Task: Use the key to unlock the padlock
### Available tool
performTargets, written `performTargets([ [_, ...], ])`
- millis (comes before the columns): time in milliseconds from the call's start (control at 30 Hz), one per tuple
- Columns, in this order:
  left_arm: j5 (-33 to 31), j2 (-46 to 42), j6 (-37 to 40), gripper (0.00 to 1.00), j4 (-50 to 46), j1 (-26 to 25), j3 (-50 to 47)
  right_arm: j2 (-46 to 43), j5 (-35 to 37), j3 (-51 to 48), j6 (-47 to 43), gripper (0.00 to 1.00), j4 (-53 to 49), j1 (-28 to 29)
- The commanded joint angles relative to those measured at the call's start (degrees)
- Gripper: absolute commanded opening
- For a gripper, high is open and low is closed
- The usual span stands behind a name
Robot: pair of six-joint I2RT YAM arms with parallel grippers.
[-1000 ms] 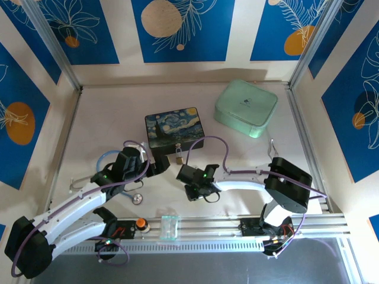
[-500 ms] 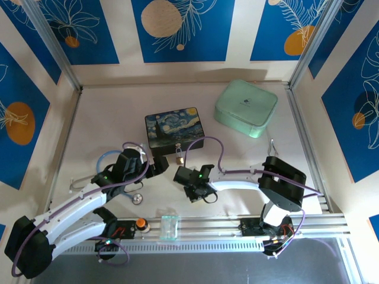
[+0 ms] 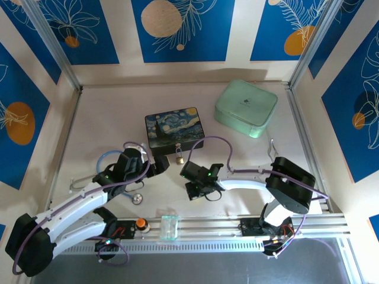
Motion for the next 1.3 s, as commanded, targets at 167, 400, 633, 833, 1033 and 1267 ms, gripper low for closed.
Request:
performTargets([
  [167, 4.09, 4.46, -1.33, 0.95, 7.23, -3.27, 0.12, -5.42, -4.69, -5.84, -7.12, 0.0, 4.72, -3.52],
  [400, 2.1, 2.76, -11.22, 0.82, 13.18, -5.2, -2.87, -8.64, -6.71, -7.77, -8.86, 0.0, 7.44, -6.28],
  [633, -2.87, 0.85, -22.78, 0.8, 19.08, -8.86, -6.01, -11.33, -8.12, -8.05, -9.77, 0.0, 9.37, -6.76],
  [833, 2.25, 8.31, -23.57, 0.76, 21.59, -9.34, -2.99, -17.63, -11.95, -8.55, -14.67, 0.0, 9.87, -6.64],
  [1033, 10.42, 17.98, -24.5, 0.64, 31.27, -9.72, -0.35, -25.33, -14.18, -8.94, -21.37, 0.0, 7.36, -5.56],
  [1267, 10.13, 17.02, -21.78, 0.6, 26.86, -10.41, 2.64, -24.42, -14.1, -6.49, -22.43, 0.0, 5.17, -4.89],
])
